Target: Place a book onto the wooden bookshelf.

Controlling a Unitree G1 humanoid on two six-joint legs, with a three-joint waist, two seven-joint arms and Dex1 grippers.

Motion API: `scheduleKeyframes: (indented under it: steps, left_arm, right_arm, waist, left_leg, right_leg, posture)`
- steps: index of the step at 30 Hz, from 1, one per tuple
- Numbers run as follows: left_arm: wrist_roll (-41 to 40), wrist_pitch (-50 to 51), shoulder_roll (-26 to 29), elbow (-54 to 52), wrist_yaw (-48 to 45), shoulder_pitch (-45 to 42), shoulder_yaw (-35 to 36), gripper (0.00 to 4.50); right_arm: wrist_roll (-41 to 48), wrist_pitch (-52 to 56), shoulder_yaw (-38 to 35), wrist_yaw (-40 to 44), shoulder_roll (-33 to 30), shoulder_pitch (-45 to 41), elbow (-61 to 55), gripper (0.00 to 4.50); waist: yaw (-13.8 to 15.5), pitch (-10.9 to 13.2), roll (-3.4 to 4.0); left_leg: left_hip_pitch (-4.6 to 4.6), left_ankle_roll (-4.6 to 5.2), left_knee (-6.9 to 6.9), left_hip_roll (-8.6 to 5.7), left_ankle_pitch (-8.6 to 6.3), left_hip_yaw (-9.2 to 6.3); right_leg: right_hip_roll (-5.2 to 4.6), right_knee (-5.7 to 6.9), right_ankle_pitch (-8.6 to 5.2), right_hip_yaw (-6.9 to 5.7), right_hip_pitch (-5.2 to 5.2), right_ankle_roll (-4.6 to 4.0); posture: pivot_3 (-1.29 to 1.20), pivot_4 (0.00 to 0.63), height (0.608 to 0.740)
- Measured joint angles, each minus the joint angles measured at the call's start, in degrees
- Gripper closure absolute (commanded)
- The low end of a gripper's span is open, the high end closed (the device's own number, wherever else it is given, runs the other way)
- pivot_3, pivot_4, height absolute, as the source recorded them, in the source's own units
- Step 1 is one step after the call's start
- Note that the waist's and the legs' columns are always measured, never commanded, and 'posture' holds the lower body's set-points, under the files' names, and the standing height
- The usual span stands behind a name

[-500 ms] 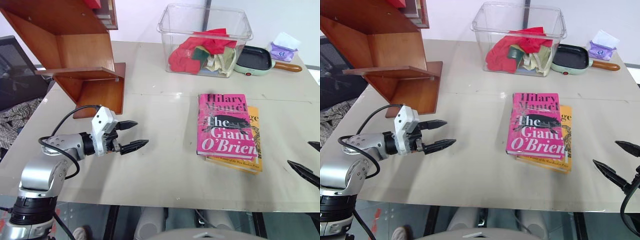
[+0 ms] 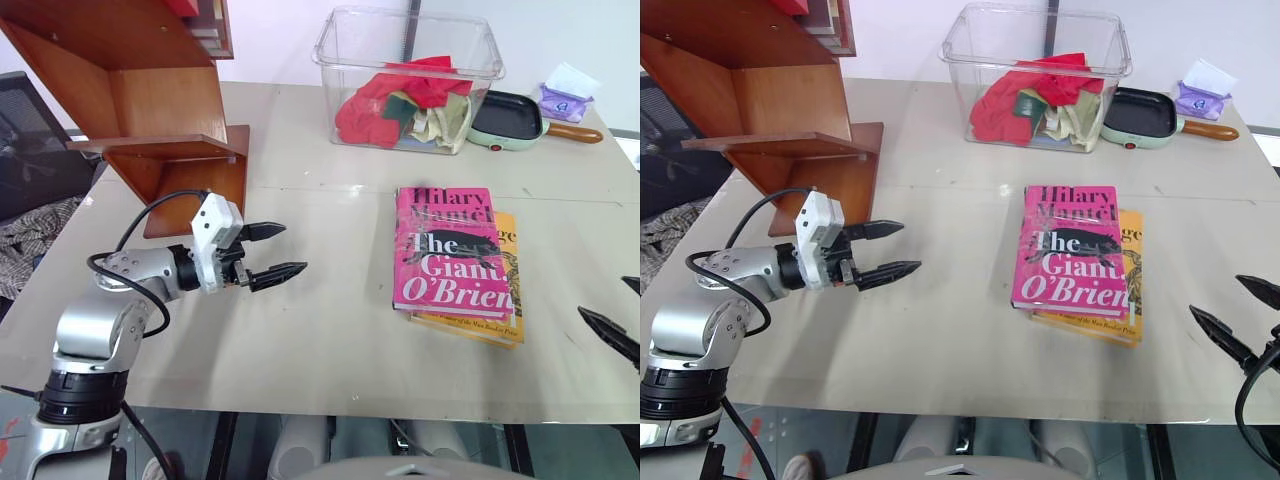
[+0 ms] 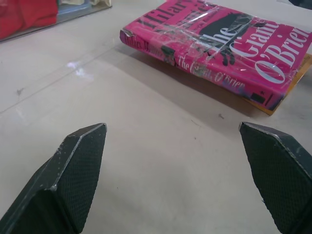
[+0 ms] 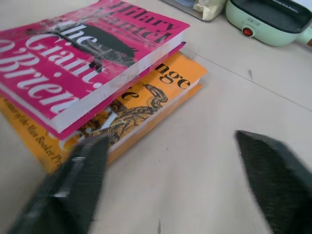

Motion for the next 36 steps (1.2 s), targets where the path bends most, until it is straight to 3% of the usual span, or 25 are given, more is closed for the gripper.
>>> scheduleKeyframes:
  steps: [1, 5, 13, 22, 23, 31, 36]
  left_arm:
    - [0.0, 0.0, -0.1, 0.0, 0.1, -0.1, 0.0, 0.00]
    - [-0.1, 0.7, -1.2, -0.6, 1.3, -0.9, -0.6, 0.00]
    - [1.4, 3.7, -2.8, -1.4, 5.5, -4.2, -5.9, 0.00]
    - [0.2, 13.6, -6.3, 5.5, 6.7, -11.1, -9.6, 0.00]
    - [-0.6, 16.7, -7.1, 6.8, 7.3, -12.5, -9.7, 0.00]
    - [-10.0, 45.5, -18.9, 20.7, 15.2, -26.0, -4.8, 0.00]
    - [-11.0, 53.7, -28.2, 35.5, 21.5, -33.7, 2.4, 0.00]
  right_arm:
    - [0.1, 0.2, 0.2, -0.2, -0.1, -0.3, 0.0, 2.57]
    - [0.7, 0.3, 1.6, -1.3, -0.2, -1.8, -0.6, 4.29]
    - [3.3, -1.5, 1.6, 0.1, 1.2, 0.9, -4.4, 4.41]
    - [12.7, -0.5, -2.9, 3.6, -1.1, 3.6, -9.0, 0.28]
    - [14.0, 0.0, -3.3, 3.6, -1.2, 4.1, -9.7, 0.05]
    - [22.9, 1.0, -6.8, 2.2, -1.4, 8.5, -17.5, 0.05]
    - [23.8, 0.3, -8.2, 1.0, -0.1, 11.5, -20.1, 0.05]
  waist:
    - [0.0, 0.0, 0.00]
    - [0.0, 0.0, 0.00]
    - [0.2, 0.0, -0.02]
    - [0.0, 0.0, -0.04]
    - [0.1, 0.0, -0.07]
    - [0.1, 0.1, -0.17]
    - [0.0, 0.1, -0.19]
  left_leg:
    - [0.00, 0.00, 0.00, 0.00, 0.00, 0.00]
    - [-0.02, 0.00, 0.00, -0.01, 0.00, -0.01]
    - [-0.04, 0.00, 0.00, -0.03, 0.00, -0.06]
    - [-0.02, 0.00, 0.00, -0.08, 0.00, -0.08]
    - [-0.06, 0.00, 0.00, -0.08, 0.00, -0.11]
    - [-0.22, 0.01, 0.12, -0.15, 0.00, -0.41]
    - [-0.22, 0.00, 0.10, -0.18, 0.00, -0.47]
  right_leg:
    - [0.00, 0.00, 0.00, 0.00, 0.00, 0.00]
    - [0.01, 0.00, 0.09, -0.01, 0.00, 0.16]
    - [0.01, -0.01, 0.11, -0.06, 0.00, 0.19]
    - [0.07, 0.01, 0.11, -0.06, 0.00, 0.21]
    - [0.07, 0.00, 0.11, -0.13, 0.00, 0.22]
    - [0.02, -0.02, 0.08, -0.34, 0.01, 0.30]
    - [0.04, -0.02, 0.09, -0.40, 0.01, 0.28]
  posture:
    - [0.00, 0.150, 0.714]
    - [0.00, 0.150, 0.714]
    - [0.00, 0.150, 0.714]
    - [0.00, 0.150, 0.714]
    - [0.00, 0.150, 0.714]
    - [0.00, 0.150, 0.714]
    - [0.00, 0.150, 0.714]
